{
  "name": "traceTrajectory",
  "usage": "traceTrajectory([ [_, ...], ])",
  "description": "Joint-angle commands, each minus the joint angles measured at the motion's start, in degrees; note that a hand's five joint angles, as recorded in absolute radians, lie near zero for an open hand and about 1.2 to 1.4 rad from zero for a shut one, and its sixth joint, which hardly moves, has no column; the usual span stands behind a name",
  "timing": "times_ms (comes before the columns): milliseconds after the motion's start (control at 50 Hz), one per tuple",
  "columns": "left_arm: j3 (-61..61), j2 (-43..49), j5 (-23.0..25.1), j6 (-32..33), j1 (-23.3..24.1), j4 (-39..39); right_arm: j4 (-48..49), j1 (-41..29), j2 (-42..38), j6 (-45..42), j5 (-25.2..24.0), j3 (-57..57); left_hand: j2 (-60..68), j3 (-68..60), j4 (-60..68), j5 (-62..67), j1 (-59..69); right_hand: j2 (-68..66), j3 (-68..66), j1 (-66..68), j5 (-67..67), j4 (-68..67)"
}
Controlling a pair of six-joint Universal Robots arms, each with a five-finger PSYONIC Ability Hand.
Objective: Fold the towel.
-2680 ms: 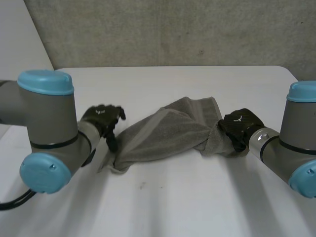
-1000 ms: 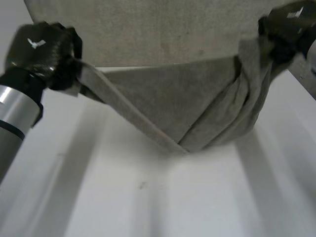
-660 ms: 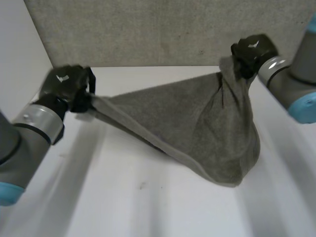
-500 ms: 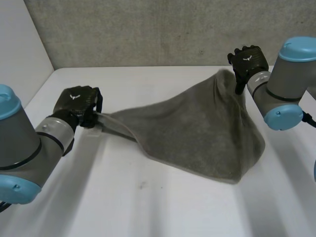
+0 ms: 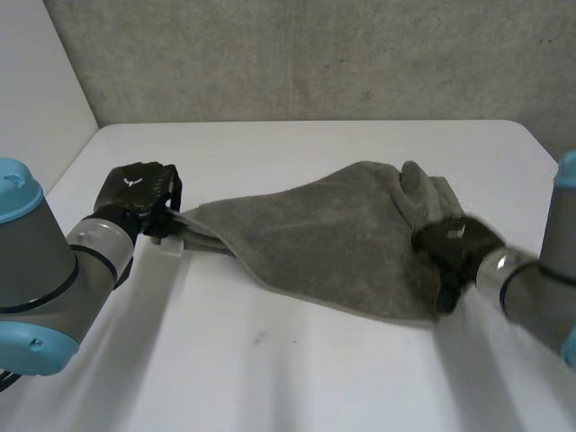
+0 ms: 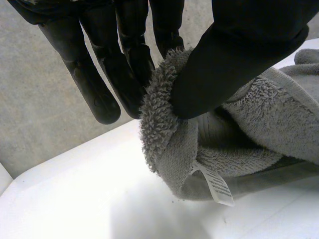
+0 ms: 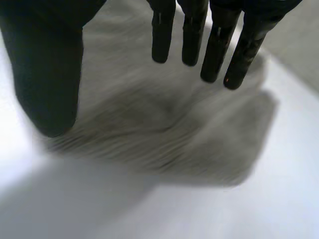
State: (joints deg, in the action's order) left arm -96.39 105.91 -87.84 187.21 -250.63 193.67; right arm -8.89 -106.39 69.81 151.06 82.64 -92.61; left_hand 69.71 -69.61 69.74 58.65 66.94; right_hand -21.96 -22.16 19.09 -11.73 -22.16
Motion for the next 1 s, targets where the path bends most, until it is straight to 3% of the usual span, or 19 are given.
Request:
traceTrajectory([
  [20,-0.02,0.08,0.04,0.0,-0.12,0.04,9.04,0.22,-0.2,3.36,-4.06,-9.85,10.29,-10.39,10.26,11.35,13.06,-14.34,-14.14,17.21,-14.57,-14.15],
  [260,-0.37,0.08,0.04,0.0,-0.12,0.04,19.7,0.22,-2.31,3.45,-4.33,-12.94,10.29,-10.39,10.26,11.35,13.06,-35.39,-35.19,38.26,-35.62,-35.19],
  [300,-0.55,0.08,0.04,0.0,-0.12,0.04,21.54,0.39,-2.49,3.19,-4.07,-12.85,10.29,-10.39,10.26,11.35,13.06,-57.91,-57.71,60.78,-58.14,-57.71],
  [560,-0.72,-0.18,0.12,0.0,-0.03,-0.48,23.4,3.55,-0.03,-0.33,-0.12,-12.24,10.29,-10.39,10.26,11.35,13.06,-58.04,-57.84,60.91,-58.27,-57.84],
  [580,-0.72,-0.18,0.12,-0.09,0.05,-0.48,22.09,3.73,0.06,-0.33,-0.11,-12.06,10.29,-10.39,10.26,11.35,13.06,-44.61,-44.41,47.48,-44.84,-44.41],
  [600,-0.72,-0.18,0.12,-0.09,0.05,-0.48,22.08,3.73,0.06,-0.33,-0.11,-12.06,10.29,-10.39,10.26,11.35,13.06,-44.48,-44.28,47.35,-44.71,-44.28],
  [620,-0.72,-0.18,0.12,-0.09,0.05,-0.48,20.25,3.82,-0.02,-0.15,-0.11,-11.98,10.29,-10.39,10.26,11.35,13.06,-29.99,-29.79,32.86,-30.22,-29.79],
  [780,-1.16,-0.09,0.04,-0.09,0.14,-0.48,13.29,5.49,-2.92,1.69,-2.22,-11.18,10.29,-10.39,10.26,11.35,13.06,-19.41,-19.21,22.28,-19.64,-19.21],
  [860,-1.16,-0.09,0.12,-0.09,0.05,-0.48,13.2,5.93,-3.45,2.75,-3.1,-11.1,10.29,-10.39,10.26,11.35,13.06,-21.43,-21.23,24.3,-21.66,-21.23],
  [920,-1.16,-0.01,0.12,-0.09,0.05,-0.48,13.55,6.02,-3.63,3.01,-3.28,-10.92,10.29,-10.39,10.26,11.35,13.06,-33.54,-33.34,36.41,-33.77,-33.34],
  [960,-1.16,-0.01,0.12,-0.09,0.05,-0.48,15.3,6.28,-3.02,3.01,-3.28,-10.83,10.29,-10.39,10.26,11.35,13.06,-57.93,-57.73,60.8,-58.16,-57.73],
  [1000,-1.16,0.0,0.21,0.0,-0.03,-0.57,16.53,6.46,-2.67,2.75,-3.28,-10.83,10.29,-10.39,10.26,11.35,13.06,-58.04,-57.84,60.91,-58.27,-57.84],
])
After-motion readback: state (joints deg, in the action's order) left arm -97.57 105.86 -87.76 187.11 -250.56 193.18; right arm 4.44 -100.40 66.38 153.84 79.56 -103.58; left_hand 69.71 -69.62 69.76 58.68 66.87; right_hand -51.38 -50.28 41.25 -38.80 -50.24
